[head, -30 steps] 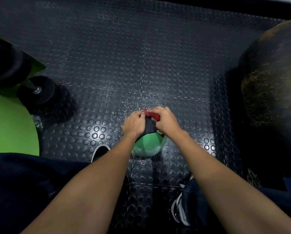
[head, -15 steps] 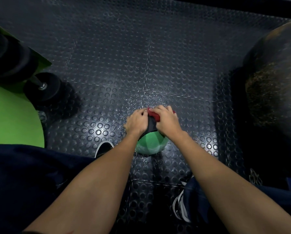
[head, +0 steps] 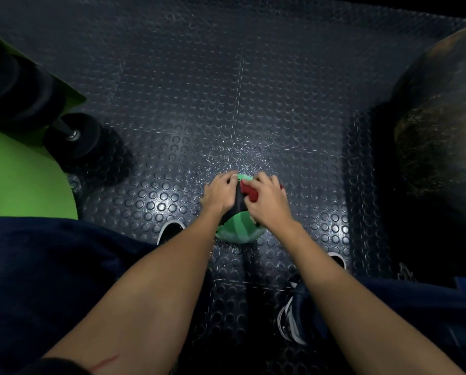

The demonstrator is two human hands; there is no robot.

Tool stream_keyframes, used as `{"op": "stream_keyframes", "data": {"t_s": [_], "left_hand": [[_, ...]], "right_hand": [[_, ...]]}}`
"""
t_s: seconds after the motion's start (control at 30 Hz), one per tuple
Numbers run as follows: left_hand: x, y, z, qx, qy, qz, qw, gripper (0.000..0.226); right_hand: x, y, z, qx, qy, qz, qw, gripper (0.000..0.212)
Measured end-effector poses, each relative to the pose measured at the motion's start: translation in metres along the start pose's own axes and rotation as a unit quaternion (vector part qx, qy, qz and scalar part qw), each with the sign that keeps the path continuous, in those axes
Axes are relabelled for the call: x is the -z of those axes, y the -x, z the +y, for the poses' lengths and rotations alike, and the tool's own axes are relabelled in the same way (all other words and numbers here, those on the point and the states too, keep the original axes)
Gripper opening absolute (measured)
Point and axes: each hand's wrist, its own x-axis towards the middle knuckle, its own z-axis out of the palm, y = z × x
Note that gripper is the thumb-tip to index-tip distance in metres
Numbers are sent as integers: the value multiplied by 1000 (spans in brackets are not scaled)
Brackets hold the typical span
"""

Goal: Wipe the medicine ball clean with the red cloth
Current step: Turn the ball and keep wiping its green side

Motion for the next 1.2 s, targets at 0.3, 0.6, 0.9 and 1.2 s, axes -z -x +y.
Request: {"op": "stream_keyframes", "data": {"t_s": [0.3, 0.6, 0.9, 1.2], "left_hand": [[-7, 16, 4, 1, -16, 5, 1000, 84], [-5, 26, -2, -13, -5, 24, 1000, 60], [-6, 27, -4, 0, 21, 26, 999, 58], [-8, 27, 6, 8, -20, 21, 1000, 52]], "right_hand": [[14, -1, 10, -58, -51, 4, 997, 37], [8, 37, 31, -57, -161, -17, 985, 25], [-11, 21, 13, -28, -47, 43, 998, 34], [3, 14, 23, 0, -99, 90, 991, 24]]}}
